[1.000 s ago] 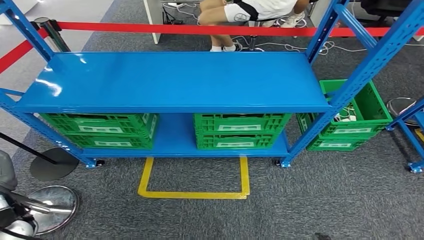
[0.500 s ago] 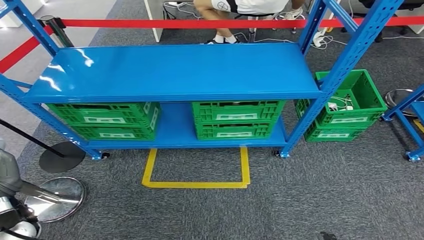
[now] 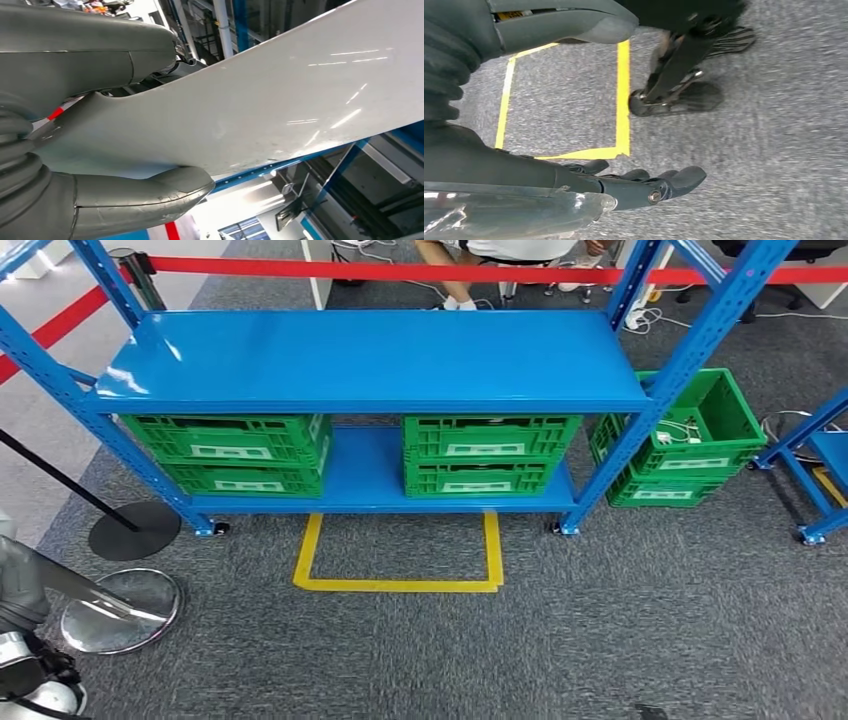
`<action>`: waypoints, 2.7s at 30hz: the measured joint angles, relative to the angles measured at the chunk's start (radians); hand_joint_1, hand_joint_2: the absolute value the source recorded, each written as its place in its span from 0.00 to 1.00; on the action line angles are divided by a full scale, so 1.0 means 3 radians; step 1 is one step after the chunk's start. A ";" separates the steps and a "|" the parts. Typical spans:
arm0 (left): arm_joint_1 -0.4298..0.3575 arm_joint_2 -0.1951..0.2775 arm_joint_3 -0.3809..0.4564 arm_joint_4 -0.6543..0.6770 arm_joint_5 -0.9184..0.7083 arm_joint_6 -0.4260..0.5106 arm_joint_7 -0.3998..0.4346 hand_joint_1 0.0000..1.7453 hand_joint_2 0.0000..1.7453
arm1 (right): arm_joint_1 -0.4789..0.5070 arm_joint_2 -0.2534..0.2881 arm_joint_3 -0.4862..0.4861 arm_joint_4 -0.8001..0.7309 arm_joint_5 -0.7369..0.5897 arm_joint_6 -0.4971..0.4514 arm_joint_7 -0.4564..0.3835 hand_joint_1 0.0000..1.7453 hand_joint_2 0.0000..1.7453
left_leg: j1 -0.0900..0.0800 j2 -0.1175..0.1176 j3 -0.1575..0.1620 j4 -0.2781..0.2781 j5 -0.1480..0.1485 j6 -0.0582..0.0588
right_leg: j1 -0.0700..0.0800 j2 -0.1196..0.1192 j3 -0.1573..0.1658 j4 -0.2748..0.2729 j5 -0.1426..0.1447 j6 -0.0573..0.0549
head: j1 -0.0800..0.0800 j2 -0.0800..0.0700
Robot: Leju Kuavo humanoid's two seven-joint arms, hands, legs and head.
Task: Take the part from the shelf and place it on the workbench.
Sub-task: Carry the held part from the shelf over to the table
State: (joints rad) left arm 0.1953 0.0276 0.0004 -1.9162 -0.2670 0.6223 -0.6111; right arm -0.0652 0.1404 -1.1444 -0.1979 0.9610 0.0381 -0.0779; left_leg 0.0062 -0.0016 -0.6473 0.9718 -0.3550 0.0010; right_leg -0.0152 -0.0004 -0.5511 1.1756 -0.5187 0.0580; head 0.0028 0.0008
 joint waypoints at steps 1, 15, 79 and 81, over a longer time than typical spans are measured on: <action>0.0000 0.0000 0.0000 0.0000 0.0000 0.0001 -0.0001 1.00 1.00 | -0.0009 0.0000 0.0000 -0.0002 0.0000 -0.0001 -0.0004 0.00 1.00 | -0.0003 0.0001 -0.0030 0.0003 0.0039 -0.0016 | 0.0006 0.0005 0.0207 -0.0285 -0.0020 -0.0012 | -0.0001 0.0000; 0.0064 -0.0017 -0.0005 0.0024 0.0021 0.0029 -0.0032 1.00 1.00 | 0.0015 -0.0008 0.0012 -0.0005 0.0154 -0.0009 -0.0079 0.00 1.00 | 0.0015 0.0036 0.0079 0.0635 -0.0295 -0.0165 | 0.0031 -0.0027 0.0007 -0.0668 0.0254 -0.0173 | -0.0031 0.0000; 0.0046 -0.0236 0.0102 -0.0084 0.0144 -0.0365 -0.0168 1.00 1.00 | 0.0043 0.0037 0.0071 -0.0003 0.0251 0.0045 0.0061 0.00 1.00 | -0.0063 0.0288 0.0288 0.0050 -0.0238 -0.0067 | 0.0048 -0.0359 0.0047 -0.0540 0.0139 -0.0130 | -0.0078 0.0000; 0.0042 -0.0251 0.0116 -0.0091 0.0211 -0.0417 -0.0173 1.00 1.00 | 0.0043 0.0039 0.0070 -0.0003 0.0252 0.0040 0.0055 0.00 1.00 | -0.0068 0.0220 0.0274 0.0022 -0.0231 -0.0019 | 0.0052 -0.0433 0.0058 -0.0549 0.0133 -0.0096 | -0.0070 0.0000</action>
State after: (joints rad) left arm 0.2077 -0.0476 0.0351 -1.9434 -0.2037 0.4972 -0.6629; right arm -0.0525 0.1520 -1.1234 -0.1987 1.0368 0.0501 -0.0614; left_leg -0.0143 0.0643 -0.5650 0.9783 -0.4242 -0.0046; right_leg 0.0004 -0.1304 -0.5336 1.0108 -0.4787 0.0292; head -0.0183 0.0008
